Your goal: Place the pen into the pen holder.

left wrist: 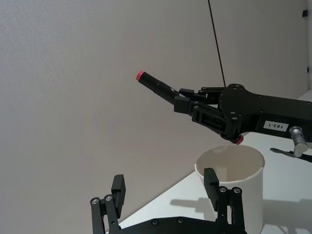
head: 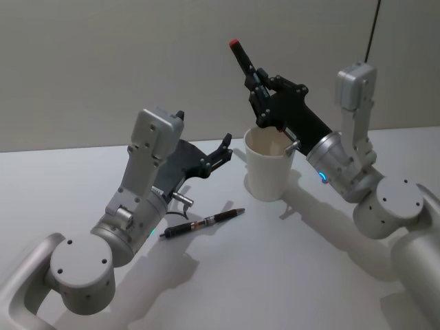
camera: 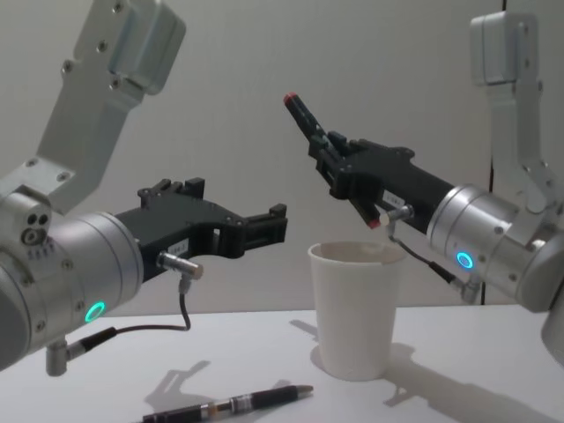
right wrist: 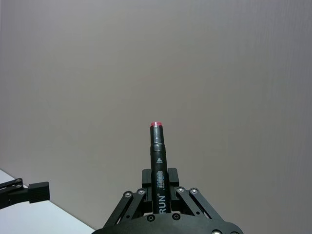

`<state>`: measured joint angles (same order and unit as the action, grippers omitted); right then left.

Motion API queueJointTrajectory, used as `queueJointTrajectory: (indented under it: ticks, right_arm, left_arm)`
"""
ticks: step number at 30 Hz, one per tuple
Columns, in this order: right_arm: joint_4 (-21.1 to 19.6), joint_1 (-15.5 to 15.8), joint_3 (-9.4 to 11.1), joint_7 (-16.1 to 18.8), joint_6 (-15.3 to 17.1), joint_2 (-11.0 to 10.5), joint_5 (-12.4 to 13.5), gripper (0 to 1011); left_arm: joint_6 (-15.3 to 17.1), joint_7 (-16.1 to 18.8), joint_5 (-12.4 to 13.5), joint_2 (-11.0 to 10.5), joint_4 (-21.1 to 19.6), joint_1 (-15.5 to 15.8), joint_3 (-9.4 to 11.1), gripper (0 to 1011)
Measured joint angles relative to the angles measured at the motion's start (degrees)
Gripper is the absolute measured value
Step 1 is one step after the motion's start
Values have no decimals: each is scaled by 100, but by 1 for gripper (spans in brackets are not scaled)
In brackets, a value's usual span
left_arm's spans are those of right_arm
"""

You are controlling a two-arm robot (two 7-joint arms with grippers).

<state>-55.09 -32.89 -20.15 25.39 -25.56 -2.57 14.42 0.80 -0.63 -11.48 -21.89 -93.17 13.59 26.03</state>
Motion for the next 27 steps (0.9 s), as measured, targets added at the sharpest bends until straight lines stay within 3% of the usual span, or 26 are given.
queueJointTrajectory:
  ticks: [27]
  right_arm:
    - [103,91,-55,-103,34,-2,-123,181]
  left_arm:
    - [0,0,0,0,0,0,0,1001]
